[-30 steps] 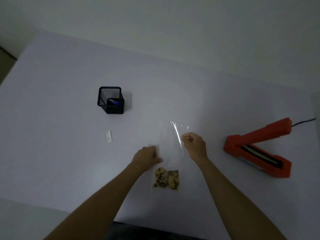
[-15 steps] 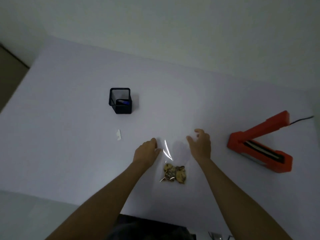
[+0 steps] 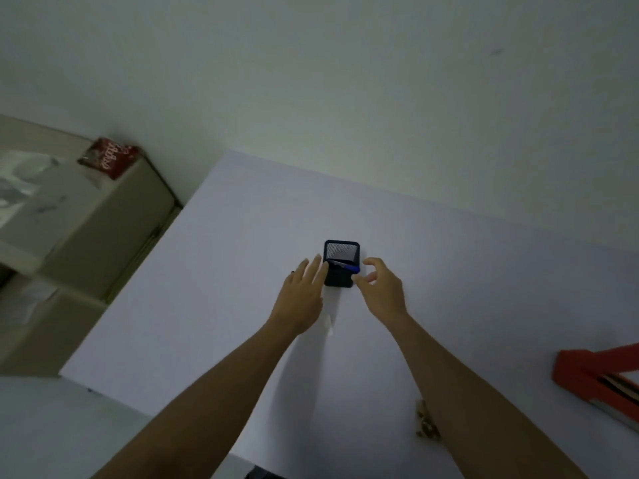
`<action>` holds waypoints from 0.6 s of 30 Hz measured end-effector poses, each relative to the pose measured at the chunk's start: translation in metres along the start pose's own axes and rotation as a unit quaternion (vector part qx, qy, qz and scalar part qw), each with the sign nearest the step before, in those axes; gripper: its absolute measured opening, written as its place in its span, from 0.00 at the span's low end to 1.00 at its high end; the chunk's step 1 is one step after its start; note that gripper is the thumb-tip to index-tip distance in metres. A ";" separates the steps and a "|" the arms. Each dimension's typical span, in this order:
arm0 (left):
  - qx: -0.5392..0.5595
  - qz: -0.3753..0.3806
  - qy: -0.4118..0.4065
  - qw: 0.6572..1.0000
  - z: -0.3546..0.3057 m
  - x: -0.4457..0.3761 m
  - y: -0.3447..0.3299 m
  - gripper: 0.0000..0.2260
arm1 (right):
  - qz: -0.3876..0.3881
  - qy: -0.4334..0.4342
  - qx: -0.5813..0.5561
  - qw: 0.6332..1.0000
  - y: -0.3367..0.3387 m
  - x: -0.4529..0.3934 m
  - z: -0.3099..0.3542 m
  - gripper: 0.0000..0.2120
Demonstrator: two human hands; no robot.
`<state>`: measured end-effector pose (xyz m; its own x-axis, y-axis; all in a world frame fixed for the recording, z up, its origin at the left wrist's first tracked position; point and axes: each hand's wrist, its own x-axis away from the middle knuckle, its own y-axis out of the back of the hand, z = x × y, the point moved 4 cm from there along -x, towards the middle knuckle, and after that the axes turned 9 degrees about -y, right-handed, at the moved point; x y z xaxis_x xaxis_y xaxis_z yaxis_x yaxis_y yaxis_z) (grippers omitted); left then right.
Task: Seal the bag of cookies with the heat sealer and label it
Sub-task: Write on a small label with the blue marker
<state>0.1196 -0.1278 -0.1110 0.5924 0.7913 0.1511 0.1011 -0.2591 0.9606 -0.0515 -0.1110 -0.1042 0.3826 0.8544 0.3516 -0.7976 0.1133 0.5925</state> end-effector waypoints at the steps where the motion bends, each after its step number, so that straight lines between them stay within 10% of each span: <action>1: -0.013 0.017 -0.017 1.000 0.004 -0.003 -0.003 0.31 | -0.015 -0.003 -0.003 1.000 -0.007 -0.002 0.003 0.16; 12: 0.045 0.034 -0.080 0.995 0.019 -0.005 -0.011 0.31 | -0.162 -0.013 -0.023 0.986 -0.019 -0.004 0.034 0.06; 18: 0.124 -0.103 -0.086 0.983 0.028 0.002 0.046 0.27 | -0.184 -0.020 -0.143 0.972 0.032 0.043 0.062 0.04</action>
<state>0.1481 -0.1533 -0.0725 0.6629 0.7416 -0.1031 0.4120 -0.2463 0.8772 -0.0315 -0.1016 -0.0257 0.6794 0.7097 0.1862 -0.6985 0.5478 0.4606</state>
